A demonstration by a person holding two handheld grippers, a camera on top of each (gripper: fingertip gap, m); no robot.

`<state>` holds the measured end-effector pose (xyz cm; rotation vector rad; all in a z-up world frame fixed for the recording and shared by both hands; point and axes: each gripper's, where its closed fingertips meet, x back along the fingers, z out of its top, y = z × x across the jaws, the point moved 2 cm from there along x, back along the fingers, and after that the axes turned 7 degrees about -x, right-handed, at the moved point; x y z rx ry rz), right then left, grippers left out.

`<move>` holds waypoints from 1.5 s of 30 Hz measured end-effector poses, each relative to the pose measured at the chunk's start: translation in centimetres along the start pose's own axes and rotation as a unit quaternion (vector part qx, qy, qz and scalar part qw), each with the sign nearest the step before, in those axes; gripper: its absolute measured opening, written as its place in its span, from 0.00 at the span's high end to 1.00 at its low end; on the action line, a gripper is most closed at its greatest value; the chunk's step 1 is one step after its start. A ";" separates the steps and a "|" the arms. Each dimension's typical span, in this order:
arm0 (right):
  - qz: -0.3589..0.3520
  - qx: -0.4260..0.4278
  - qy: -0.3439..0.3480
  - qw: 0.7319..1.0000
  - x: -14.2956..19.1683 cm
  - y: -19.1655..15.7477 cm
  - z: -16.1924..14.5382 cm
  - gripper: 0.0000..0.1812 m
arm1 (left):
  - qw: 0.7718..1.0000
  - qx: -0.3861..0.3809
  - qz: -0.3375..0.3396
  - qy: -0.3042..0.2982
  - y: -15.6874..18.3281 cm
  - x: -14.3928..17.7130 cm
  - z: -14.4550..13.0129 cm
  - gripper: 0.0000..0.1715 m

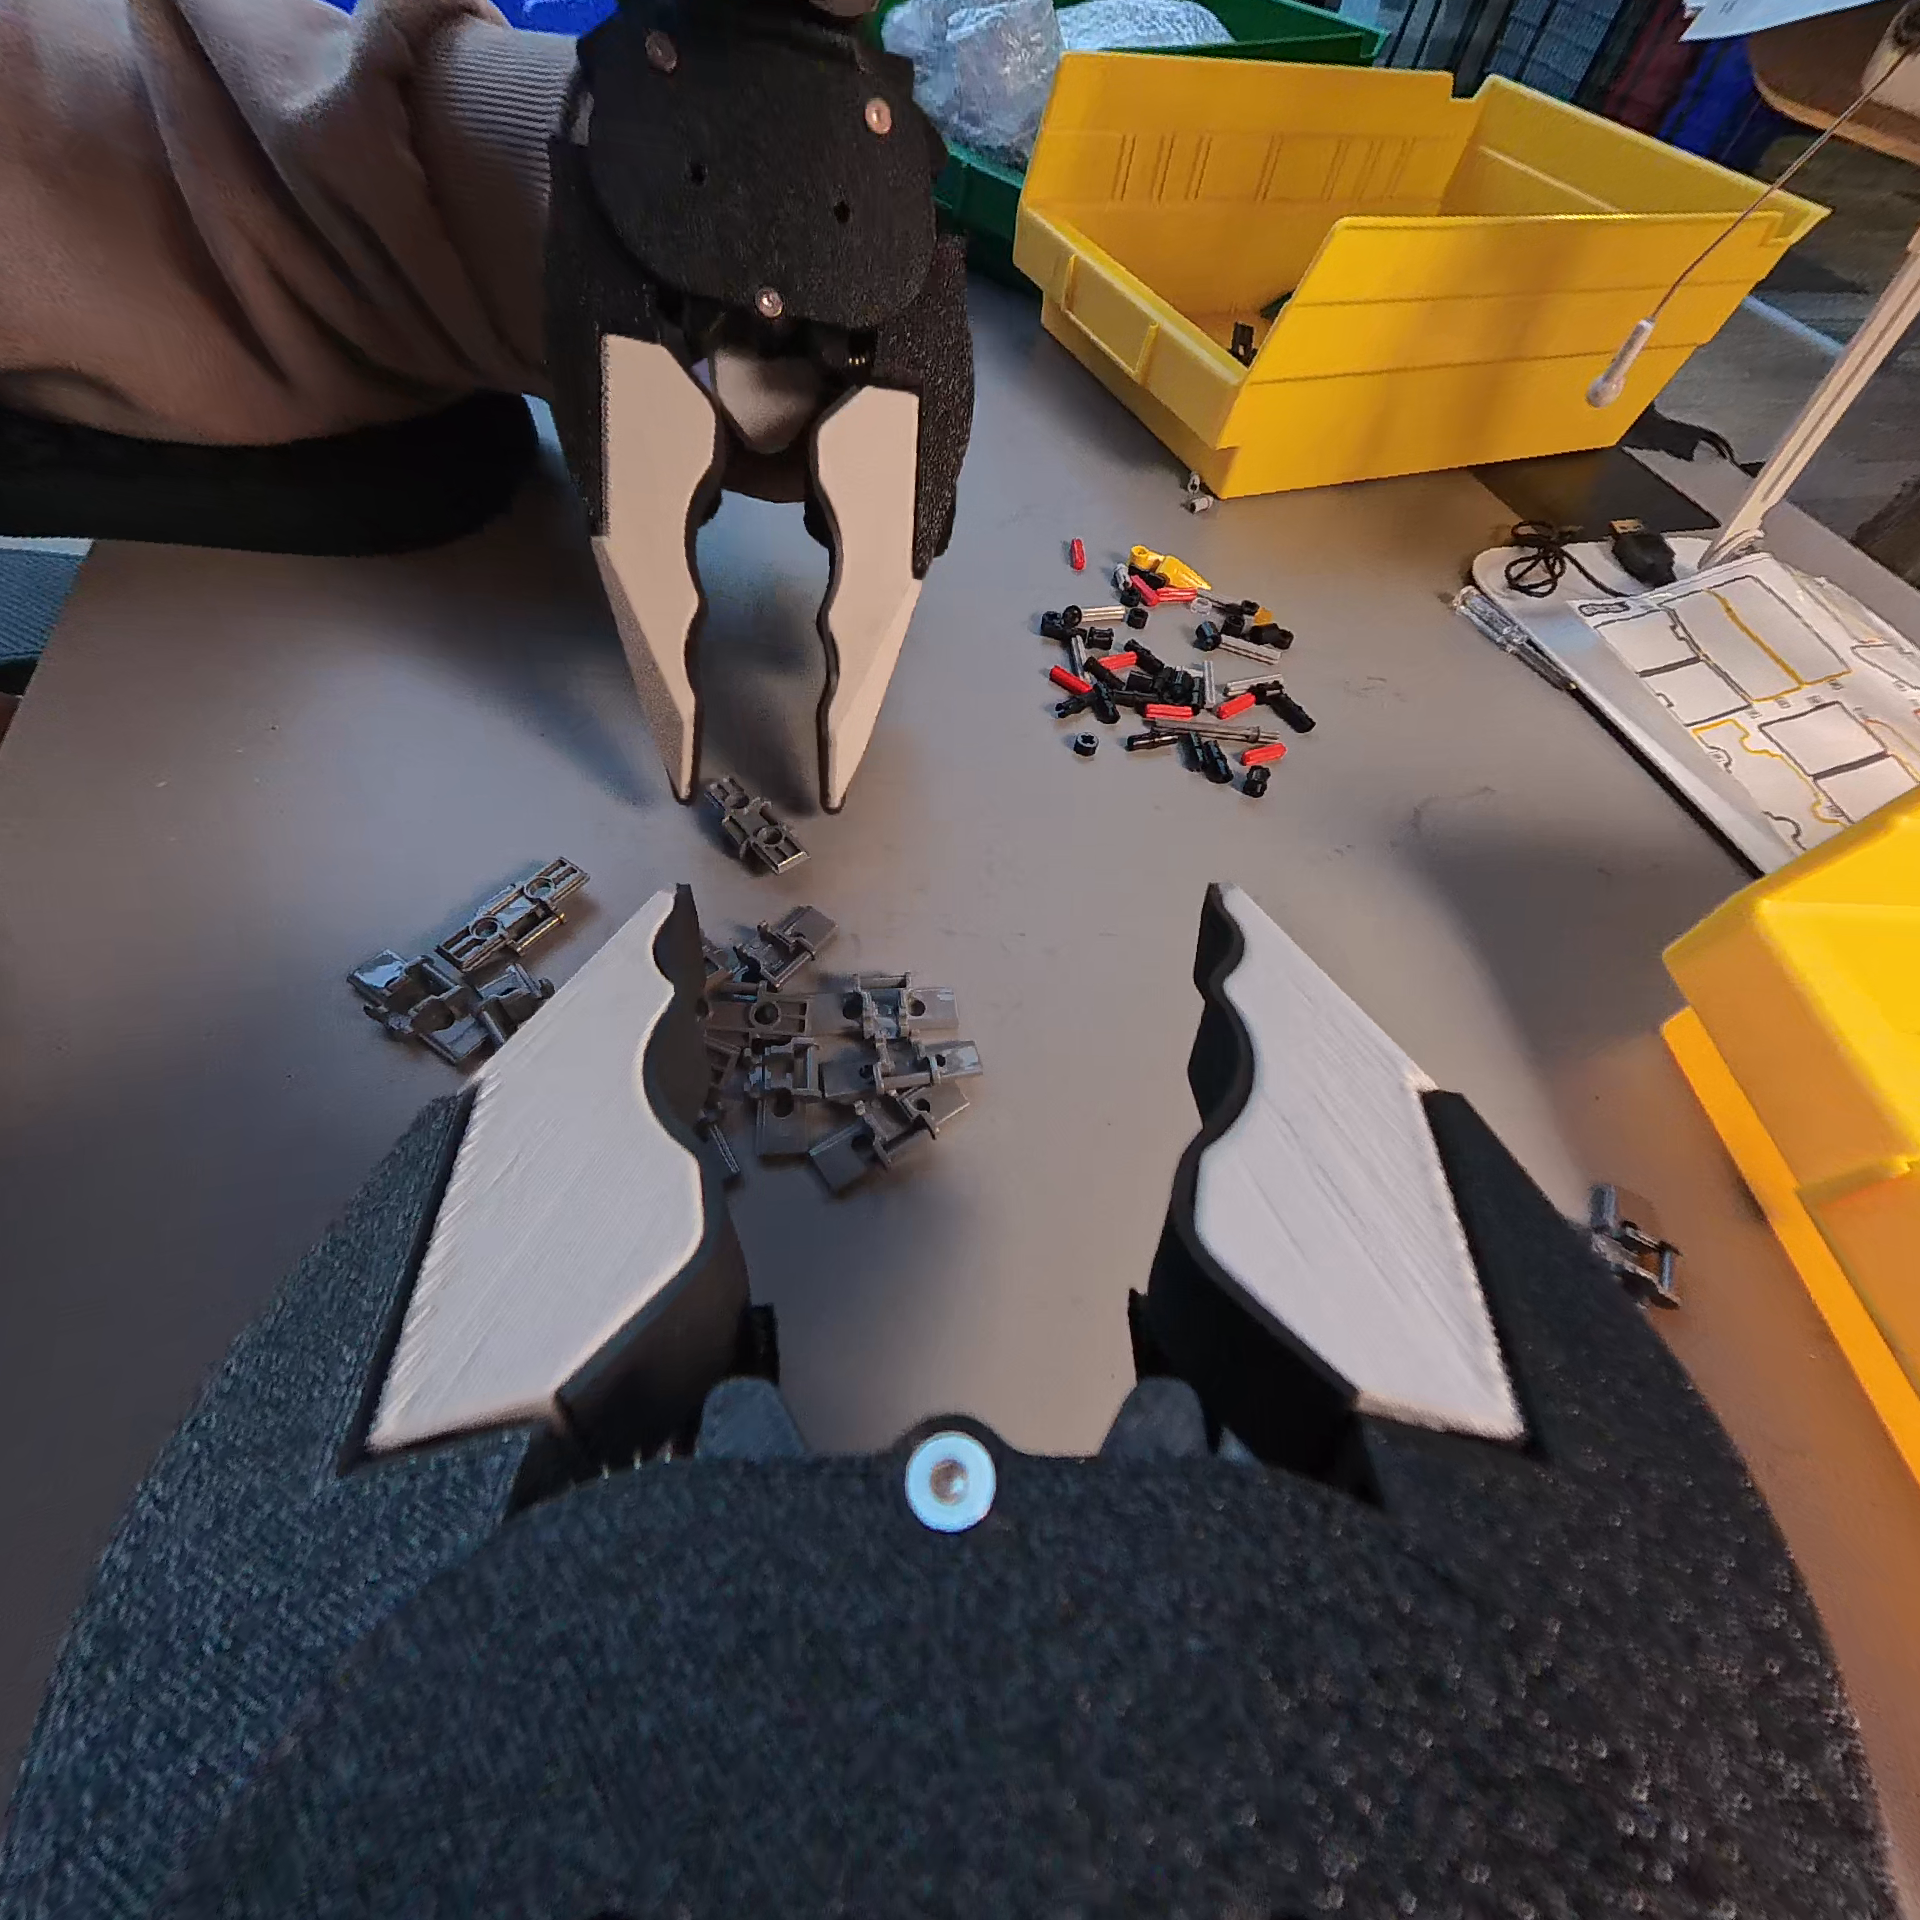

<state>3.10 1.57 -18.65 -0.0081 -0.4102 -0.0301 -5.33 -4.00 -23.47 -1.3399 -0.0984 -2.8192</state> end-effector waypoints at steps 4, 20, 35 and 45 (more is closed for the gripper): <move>-0.001 0.002 -0.001 1.000 0.0 0.0 0.0 0.49 | 1.000 -0.016 0.016 -0.021 -0.2 -0.1 -0.2 0.91; 0.001 -0.002 -0.001 1.000 -0.1 0.0 -0.1 0.49 | 0.760 0.281 0.581 0.077 -15.5 23.8 -14.9 0.95; 0.001 -0.005 -0.005 1.000 -0.2 0.1 -0.3 0.49 | 0.993 0.002 -0.013 0.114 0.4 4.3 1.8 0.75; -0.002 -0.007 -0.001 1.000 0.0 0.3 -0.2 0.49 | 0.989 -0.128 -0.062 -0.042 5.5 -3.1 2.3 0.85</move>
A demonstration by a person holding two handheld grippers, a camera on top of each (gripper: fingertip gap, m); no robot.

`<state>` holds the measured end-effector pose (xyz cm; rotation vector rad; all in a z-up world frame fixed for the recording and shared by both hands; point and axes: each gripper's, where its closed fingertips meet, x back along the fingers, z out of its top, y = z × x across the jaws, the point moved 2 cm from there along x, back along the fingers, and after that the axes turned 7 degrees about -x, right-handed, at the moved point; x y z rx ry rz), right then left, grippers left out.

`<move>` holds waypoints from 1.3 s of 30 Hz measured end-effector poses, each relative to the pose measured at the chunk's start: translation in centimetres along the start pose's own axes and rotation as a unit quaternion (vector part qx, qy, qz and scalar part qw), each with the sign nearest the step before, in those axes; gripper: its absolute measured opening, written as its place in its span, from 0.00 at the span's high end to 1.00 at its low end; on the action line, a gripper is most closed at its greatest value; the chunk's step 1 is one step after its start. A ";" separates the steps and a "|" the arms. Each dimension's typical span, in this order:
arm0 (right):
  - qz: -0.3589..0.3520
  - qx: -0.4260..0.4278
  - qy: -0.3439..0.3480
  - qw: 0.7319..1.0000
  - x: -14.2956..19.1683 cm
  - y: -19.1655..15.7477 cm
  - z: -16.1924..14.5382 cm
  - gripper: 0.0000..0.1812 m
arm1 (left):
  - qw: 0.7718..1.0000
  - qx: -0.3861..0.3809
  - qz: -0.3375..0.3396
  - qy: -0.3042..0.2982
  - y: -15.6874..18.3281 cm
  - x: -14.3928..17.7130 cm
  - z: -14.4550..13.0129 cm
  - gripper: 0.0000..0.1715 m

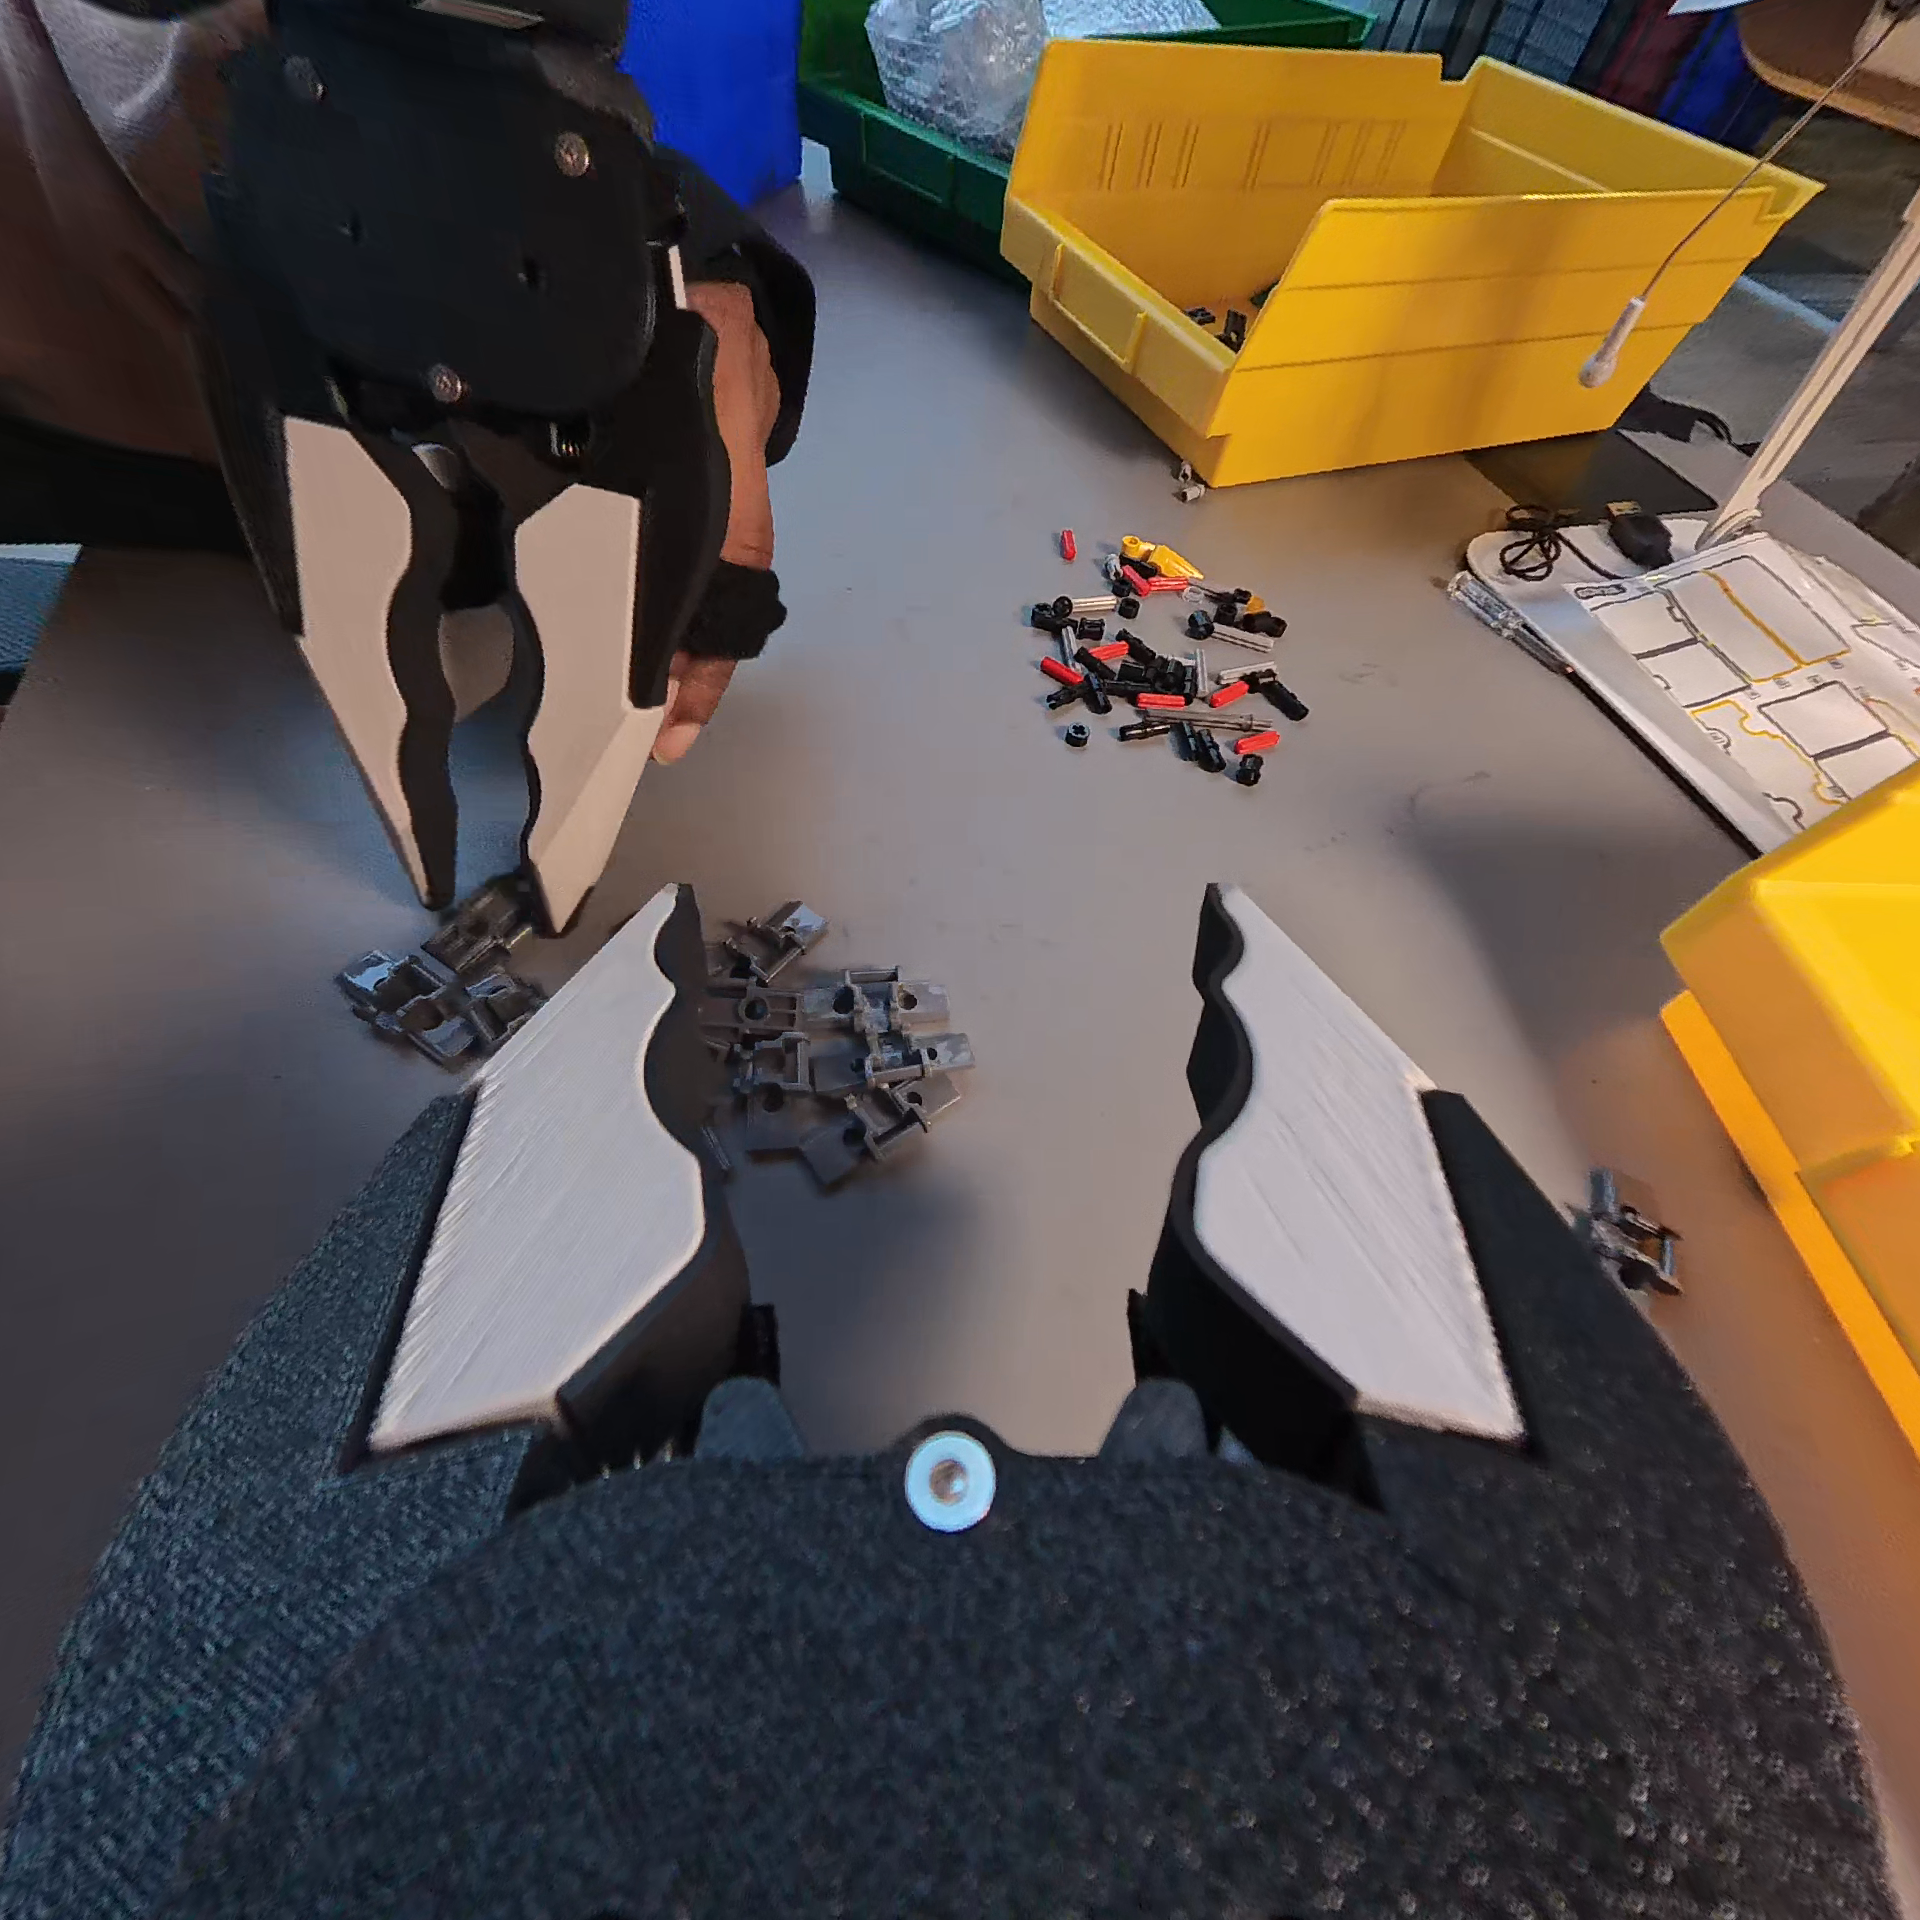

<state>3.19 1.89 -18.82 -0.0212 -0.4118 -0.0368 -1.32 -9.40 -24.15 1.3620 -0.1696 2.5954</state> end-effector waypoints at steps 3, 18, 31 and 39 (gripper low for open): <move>0.001 0.003 -0.002 1.000 0.0 -0.1 0.0 0.49 | 1.000 0.002 0.016 -0.001 -0.5 0.2 -0.1 0.90; 0.001 0.004 0.008 1.000 0.2 -0.1 0.5 0.49 | 0.684 0.363 0.614 0.152 -11.7 26.5 -19.6 0.90; -0.009 -0.002 0.020 1.000 0.5 0.3 0.9 0.48 | 0.877 0.243 0.345 0.229 -11.1 16.2 -7.9 0.73; -0.011 0.000 0.020 1.000 0.5 0.4 0.9 0.48 | 0.982 0.112 0.114 0.098 -5.9 2.0 -0.7 0.65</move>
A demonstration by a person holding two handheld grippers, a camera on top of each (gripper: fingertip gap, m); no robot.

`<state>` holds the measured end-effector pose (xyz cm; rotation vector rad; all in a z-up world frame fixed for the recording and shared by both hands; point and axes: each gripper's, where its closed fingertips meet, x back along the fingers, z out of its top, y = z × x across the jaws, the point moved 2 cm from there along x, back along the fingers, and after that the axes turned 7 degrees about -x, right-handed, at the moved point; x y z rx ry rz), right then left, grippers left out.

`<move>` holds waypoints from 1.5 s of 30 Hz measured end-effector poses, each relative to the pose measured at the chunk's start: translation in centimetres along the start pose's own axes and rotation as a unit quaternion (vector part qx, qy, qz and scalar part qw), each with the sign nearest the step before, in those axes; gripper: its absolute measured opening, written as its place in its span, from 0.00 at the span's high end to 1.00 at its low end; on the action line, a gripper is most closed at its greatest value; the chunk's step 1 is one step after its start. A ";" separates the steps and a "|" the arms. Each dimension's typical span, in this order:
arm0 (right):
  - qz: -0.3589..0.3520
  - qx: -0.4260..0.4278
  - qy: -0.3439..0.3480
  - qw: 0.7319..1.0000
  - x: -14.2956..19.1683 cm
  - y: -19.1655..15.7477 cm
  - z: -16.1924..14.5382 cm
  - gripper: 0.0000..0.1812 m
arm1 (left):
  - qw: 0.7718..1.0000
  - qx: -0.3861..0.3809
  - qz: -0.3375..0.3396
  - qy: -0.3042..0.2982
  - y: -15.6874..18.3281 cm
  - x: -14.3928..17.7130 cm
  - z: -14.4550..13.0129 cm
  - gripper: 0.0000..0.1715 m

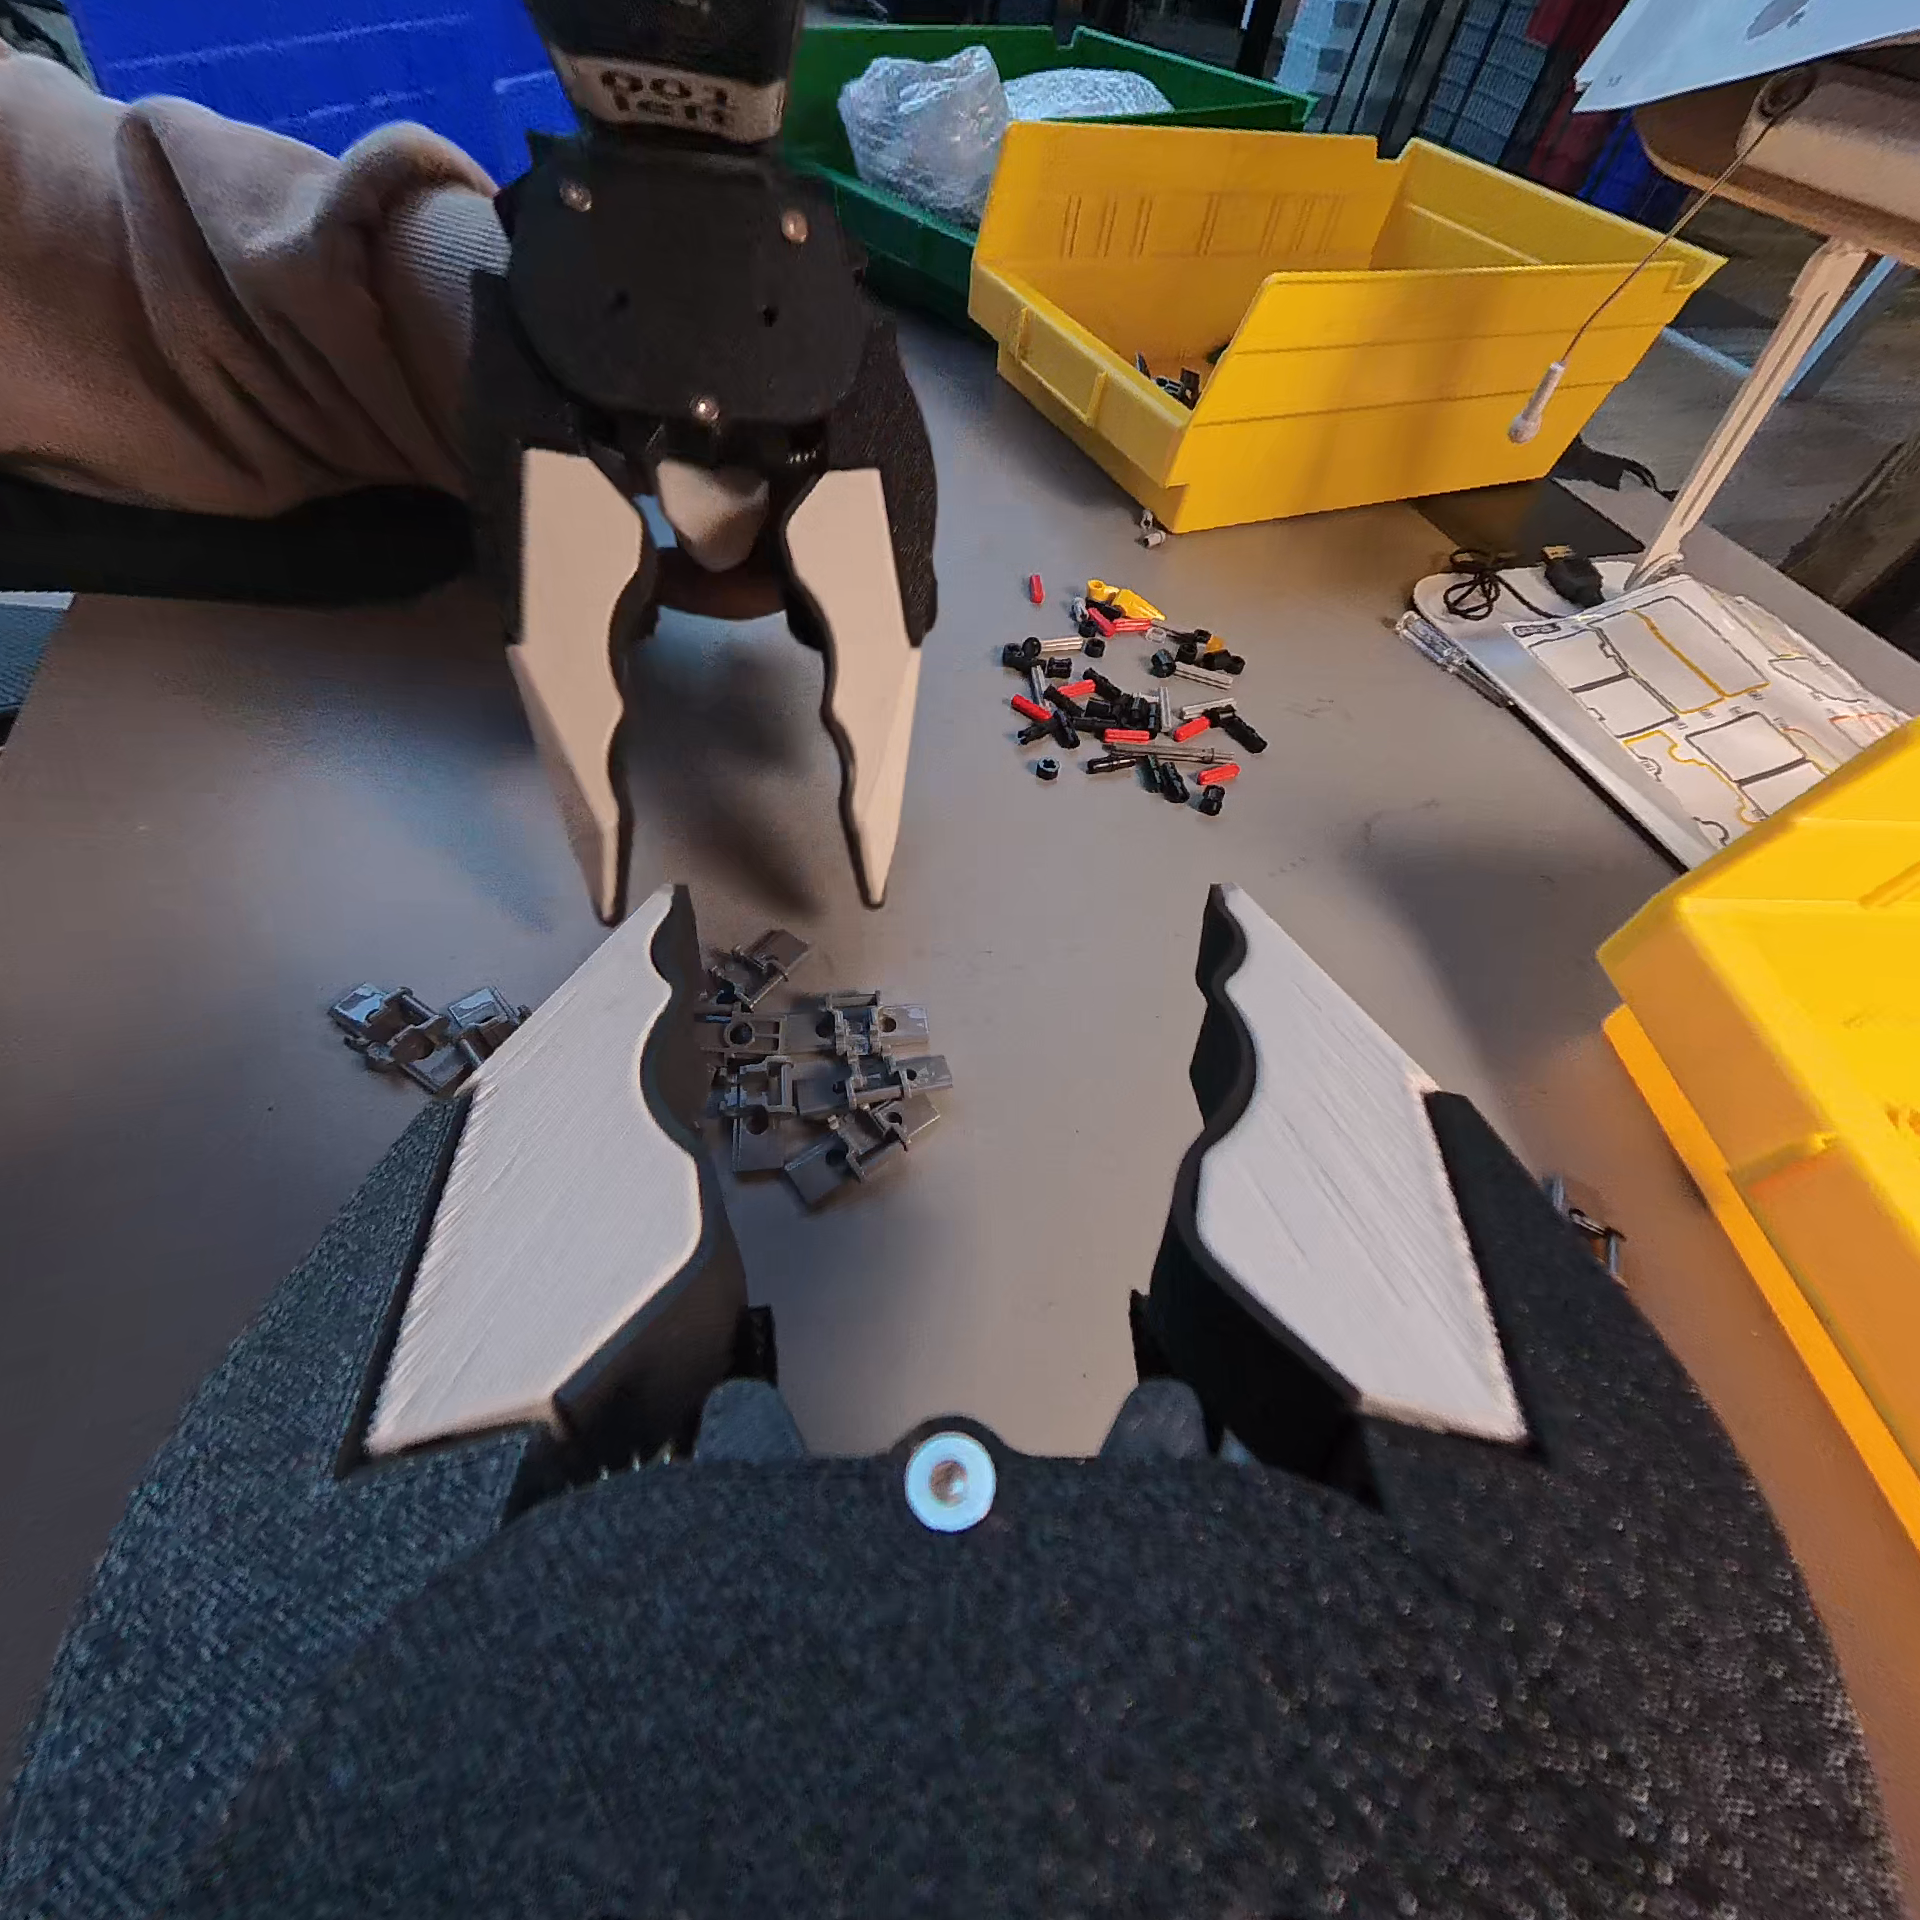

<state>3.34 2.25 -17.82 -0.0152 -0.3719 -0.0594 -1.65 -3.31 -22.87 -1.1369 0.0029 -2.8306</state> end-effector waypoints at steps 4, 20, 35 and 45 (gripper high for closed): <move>0.002 -0.001 -0.003 1.000 -0.1 0.0 -0.1 0.48 | 0.999 -0.018 -0.011 -0.033 0.9 -1.4 -0.4 0.67; 0.005 0.003 -0.006 1.000 -0.1 -0.2 -0.2 0.48 | 0.995 -0.043 -0.008 -0.085 1.4 -0.2 -1.4 0.80; 0.005 -0.002 -0.007 1.000 -0.2 -0.1 -0.3 0.48 | 0.962 0.042 0.271 0.009 -8.4 13.6 -2.6 0.80; 0.001 -0.005 -0.012 1.000 -0.4 0.1 -0.7 0.48 | 0.788 0.242 0.564 -0.039 -17.9 25.9 -15.4 0.80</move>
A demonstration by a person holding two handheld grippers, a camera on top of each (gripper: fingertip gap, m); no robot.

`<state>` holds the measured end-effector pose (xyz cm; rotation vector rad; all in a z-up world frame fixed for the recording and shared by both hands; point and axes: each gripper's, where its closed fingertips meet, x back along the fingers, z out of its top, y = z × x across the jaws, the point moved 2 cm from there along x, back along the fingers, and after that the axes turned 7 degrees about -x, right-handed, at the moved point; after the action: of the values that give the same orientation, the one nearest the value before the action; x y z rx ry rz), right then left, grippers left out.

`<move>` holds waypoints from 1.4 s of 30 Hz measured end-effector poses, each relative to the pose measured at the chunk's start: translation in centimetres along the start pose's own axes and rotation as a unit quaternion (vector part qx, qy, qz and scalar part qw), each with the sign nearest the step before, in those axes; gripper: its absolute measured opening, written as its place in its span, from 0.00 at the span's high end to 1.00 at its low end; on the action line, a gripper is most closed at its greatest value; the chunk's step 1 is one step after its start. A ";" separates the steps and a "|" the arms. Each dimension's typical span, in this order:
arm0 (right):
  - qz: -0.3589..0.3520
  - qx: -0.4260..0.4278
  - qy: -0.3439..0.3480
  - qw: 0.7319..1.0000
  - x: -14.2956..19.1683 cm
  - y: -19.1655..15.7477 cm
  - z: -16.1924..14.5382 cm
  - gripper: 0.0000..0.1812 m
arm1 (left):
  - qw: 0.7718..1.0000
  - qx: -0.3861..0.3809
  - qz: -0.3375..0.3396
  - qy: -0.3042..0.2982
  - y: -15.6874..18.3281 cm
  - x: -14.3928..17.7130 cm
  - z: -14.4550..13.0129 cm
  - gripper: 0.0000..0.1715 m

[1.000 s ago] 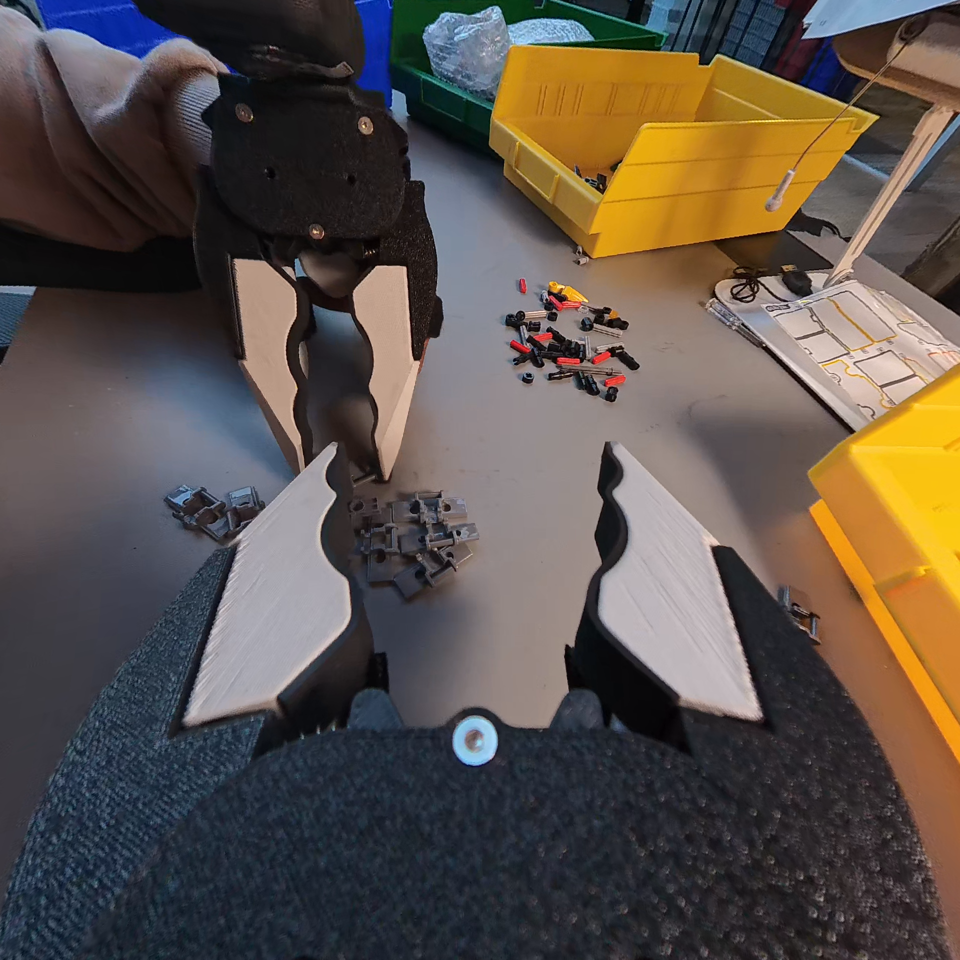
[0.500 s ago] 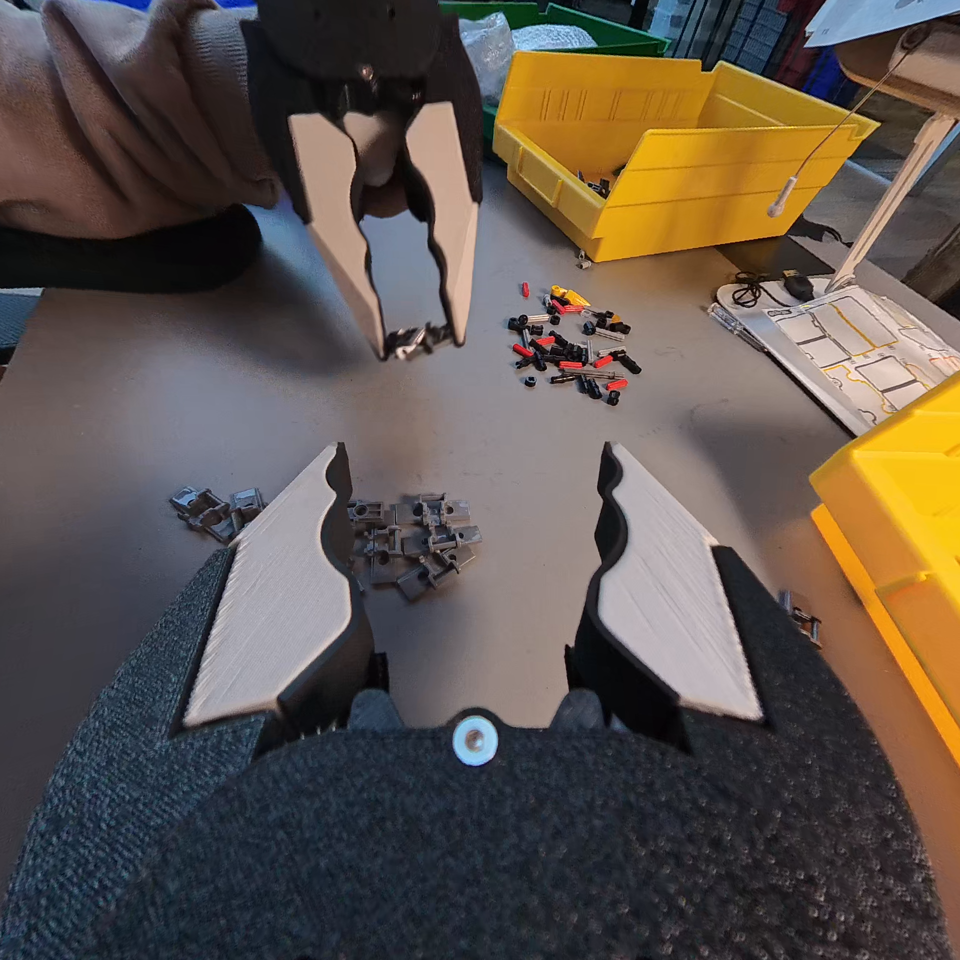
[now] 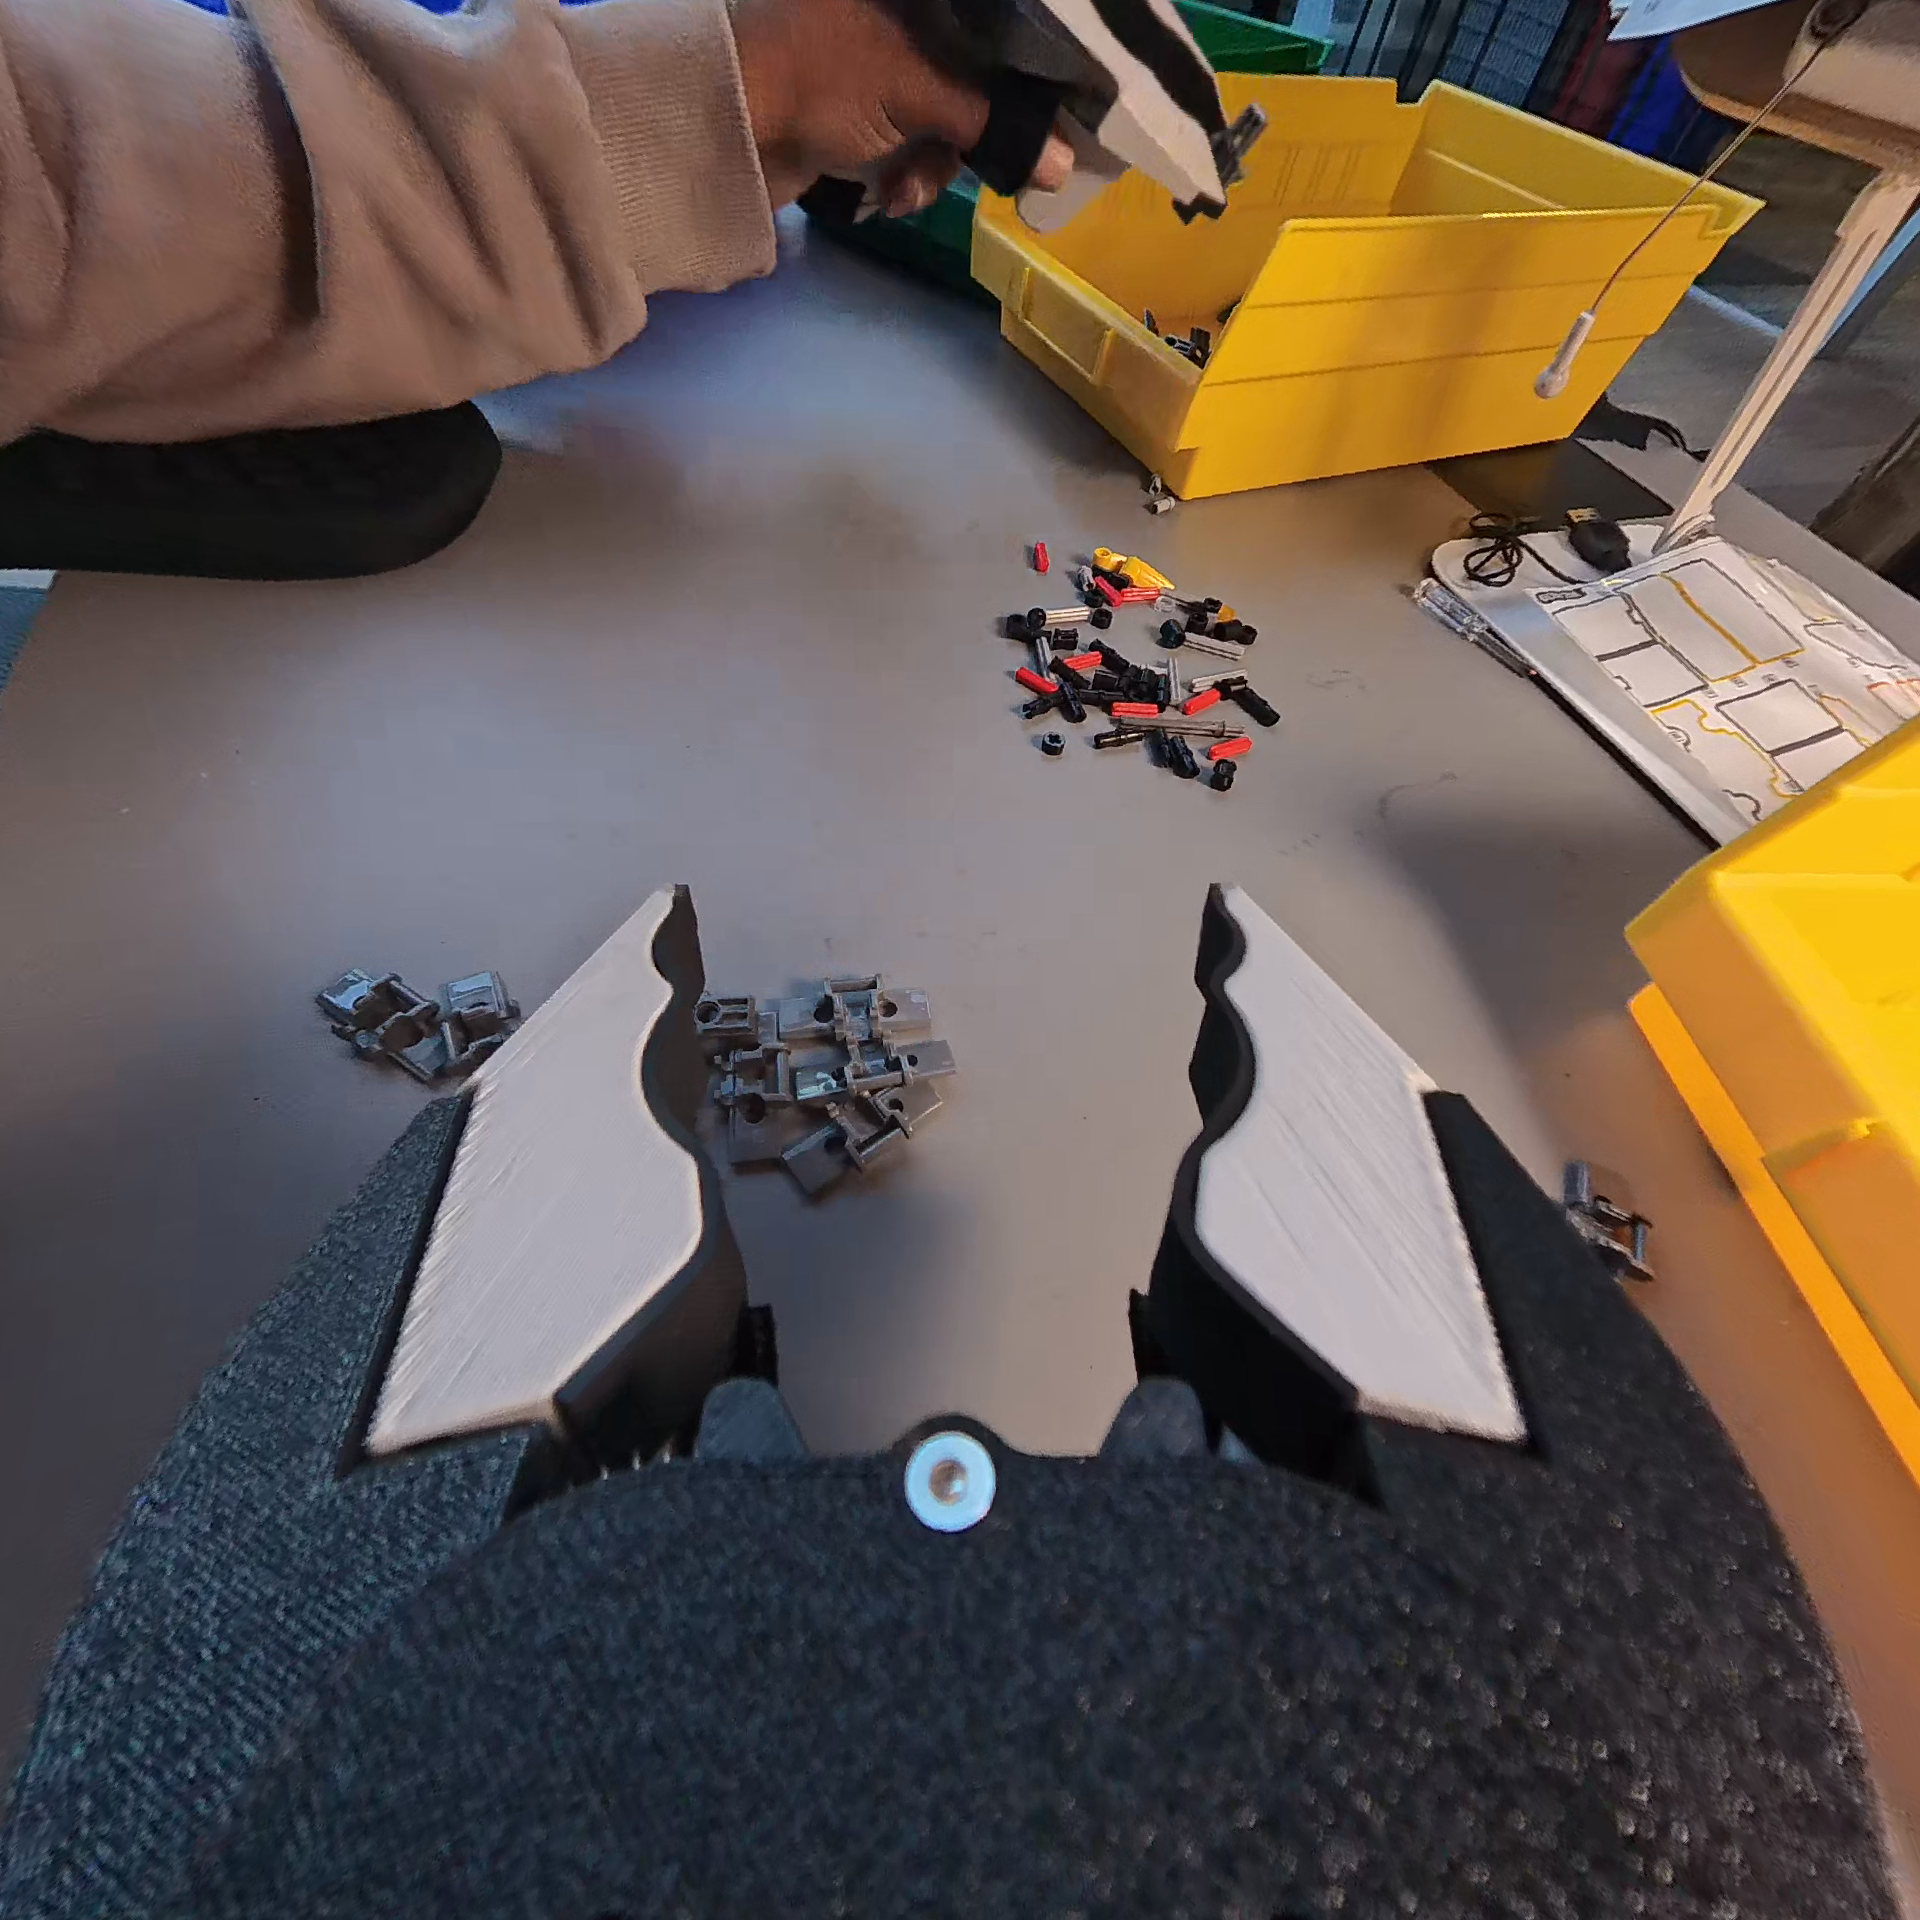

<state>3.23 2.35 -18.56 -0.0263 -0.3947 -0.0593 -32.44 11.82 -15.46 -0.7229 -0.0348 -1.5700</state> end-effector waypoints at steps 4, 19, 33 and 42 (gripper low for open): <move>-0.003 0.000 0.002 1.000 0.1 0.1 0.1 0.48 | 0.998 0.038 -0.033 0.032 0.9 0.0 0.4 0.78; -0.038 -0.012 0.025 0.999 1.7 2.2 0.9 0.48 | 0.832 -0.205 -0.510 0.074 30.6 8.1 3.1 0.68; -0.048 -0.054 0.075 0.995 3.0 3.6 2.0 0.49 | 0.709 -0.290 -0.642 0.025 37.7 8.5 3.6 0.63; -0.070 -0.078 0.118 0.987 4.4 5.0 2.8 0.51 | 0.710 -0.329 -0.622 0.005 36.6 9.1 2.2 0.81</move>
<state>6.48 7.18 -14.36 -0.1458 -0.1538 -0.2298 2.10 -1.03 -23.89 -1.4065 0.0710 -2.9714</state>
